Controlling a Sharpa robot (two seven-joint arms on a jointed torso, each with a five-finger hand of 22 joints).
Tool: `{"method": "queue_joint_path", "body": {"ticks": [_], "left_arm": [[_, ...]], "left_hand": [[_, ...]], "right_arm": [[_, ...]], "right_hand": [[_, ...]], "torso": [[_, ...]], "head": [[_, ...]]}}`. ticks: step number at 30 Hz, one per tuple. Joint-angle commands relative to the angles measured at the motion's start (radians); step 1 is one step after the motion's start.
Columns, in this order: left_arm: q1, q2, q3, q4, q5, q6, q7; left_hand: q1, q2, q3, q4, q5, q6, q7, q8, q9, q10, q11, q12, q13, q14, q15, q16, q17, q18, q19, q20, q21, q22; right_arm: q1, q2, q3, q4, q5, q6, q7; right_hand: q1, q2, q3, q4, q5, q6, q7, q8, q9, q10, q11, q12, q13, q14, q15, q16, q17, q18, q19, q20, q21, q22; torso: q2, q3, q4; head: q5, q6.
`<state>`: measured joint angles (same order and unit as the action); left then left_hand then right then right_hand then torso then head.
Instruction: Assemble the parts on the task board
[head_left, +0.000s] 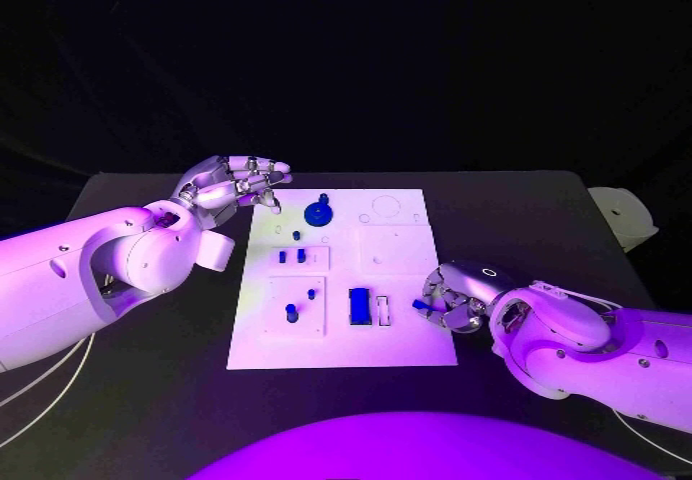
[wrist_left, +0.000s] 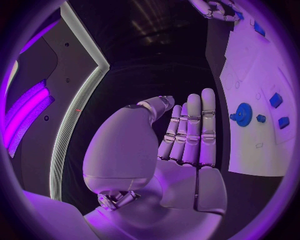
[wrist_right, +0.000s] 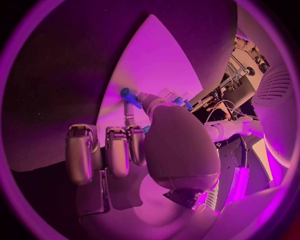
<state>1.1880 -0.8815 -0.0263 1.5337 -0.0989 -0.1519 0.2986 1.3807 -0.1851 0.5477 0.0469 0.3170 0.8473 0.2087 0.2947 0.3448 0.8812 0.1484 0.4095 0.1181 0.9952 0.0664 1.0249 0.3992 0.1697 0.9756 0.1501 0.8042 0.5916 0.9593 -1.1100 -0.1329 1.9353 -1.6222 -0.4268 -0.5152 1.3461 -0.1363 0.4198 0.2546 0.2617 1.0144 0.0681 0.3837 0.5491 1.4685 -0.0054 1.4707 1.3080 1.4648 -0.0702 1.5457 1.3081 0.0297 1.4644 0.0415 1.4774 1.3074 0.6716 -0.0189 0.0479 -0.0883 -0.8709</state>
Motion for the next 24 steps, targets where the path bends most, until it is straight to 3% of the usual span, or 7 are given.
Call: {"method": "queue_joint_path", "body": {"ticks": [1,6,10,20,24], "left_arm": [[0.001,0.001,0.001,0.003,-0.004,0.014,0.004],[0.001,0.003,0.001,0.002,-0.004,0.014,0.004],[0.001,0.005,0.001,0.003,-0.004,0.015,0.003],[0.001,0.005,0.001,0.004,-0.005,0.017,0.003],[0.001,0.005,0.001,0.005,-0.005,0.018,0.003]], "left_hand": [[-0.004,0.003,0.0,-0.005,0.001,0.005,-0.001,0.007,-0.001,-0.005,-0.001,0.003,-0.001,-0.006,-0.001,-0.001,-0.002,0.015,-0.007,-0.002,0.005,0.001],[-0.004,0.003,0.0,-0.005,0.001,0.005,-0.001,0.007,-0.001,-0.005,-0.001,0.003,-0.001,-0.006,-0.001,-0.001,-0.002,0.015,-0.007,-0.002,0.005,0.001],[-0.004,0.003,0.0,-0.005,0.001,0.005,-0.001,0.007,-0.001,-0.005,-0.001,0.003,-0.001,-0.006,-0.001,-0.001,-0.002,0.015,-0.007,-0.002,0.005,0.001],[-0.004,0.003,0.0,-0.005,0.001,0.005,-0.001,0.007,-0.001,-0.005,-0.001,0.003,-0.001,-0.006,-0.001,-0.001,-0.002,0.015,-0.007,-0.002,0.005,0.001],[-0.004,0.003,0.001,-0.007,0.001,0.006,-0.001,0.008,-0.001,-0.005,-0.001,0.005,-0.002,-0.007,-0.002,0.0,-0.003,0.015,-0.007,-0.003,0.005,0.002]], "right_arm": [[0.002,0.002,-0.004,0.012,0.09,-0.03,-0.02],[0.024,0.019,-0.003,0.028,0.188,-0.097,-0.01],[0.03,0.04,-0.002,0.031,0.253,-0.118,-0.001],[0.034,0.092,-0.002,0.009,0.355,-0.094,0.007],[0.033,0.114,-0.002,-0.006,0.372,-0.068,0.002]], "right_hand": [[-0.029,-0.006,0.071,-0.058,0.005,-0.002,-0.005,0.012,0.014,0.053,-0.007,0.004,0.198,0.092,-0.005,0.001,0.193,-0.013,0.082,-0.008,0.004,0.241],[-0.056,-0.018,0.085,-0.056,0.003,-0.003,-0.005,0.017,0.02,0.054,-0.007,0.005,0.199,0.092,-0.005,0.002,0.194,-0.013,0.083,-0.008,0.006,0.241],[-0.07,-0.024,0.089,-0.054,0.002,-0.003,-0.005,0.019,0.023,0.055,-0.007,0.006,0.2,0.092,-0.005,0.001,0.193,-0.012,0.082,-0.008,0.002,0.241],[-0.114,-0.034,0.093,-0.043,0.001,0.001,-0.006,0.024,0.029,0.059,-0.007,0.014,0.205,0.093,-0.005,0.003,0.197,-0.013,0.083,-0.009,0.007,0.242],[-0.159,-0.039,0.081,-0.029,0.049,0.007,-0.008,0.031,0.035,0.061,-0.009,0.017,0.208,0.093,-0.006,0.003,0.198,-0.013,0.083,-0.01,0.007,0.242]], "torso": [[0.0,-0.0005,-0.0007],[0.001,-0.0003,0.0005],[0.002,-0.0003,0.0017],[0.002,-0.0004,0.0003],[0.001,-0.0007,0.0006]], "head": [[0.0,0.001],[-0.003,0.004],[-0.003,0.003],[0.0,0.0],[0.0,-0.001]]}}
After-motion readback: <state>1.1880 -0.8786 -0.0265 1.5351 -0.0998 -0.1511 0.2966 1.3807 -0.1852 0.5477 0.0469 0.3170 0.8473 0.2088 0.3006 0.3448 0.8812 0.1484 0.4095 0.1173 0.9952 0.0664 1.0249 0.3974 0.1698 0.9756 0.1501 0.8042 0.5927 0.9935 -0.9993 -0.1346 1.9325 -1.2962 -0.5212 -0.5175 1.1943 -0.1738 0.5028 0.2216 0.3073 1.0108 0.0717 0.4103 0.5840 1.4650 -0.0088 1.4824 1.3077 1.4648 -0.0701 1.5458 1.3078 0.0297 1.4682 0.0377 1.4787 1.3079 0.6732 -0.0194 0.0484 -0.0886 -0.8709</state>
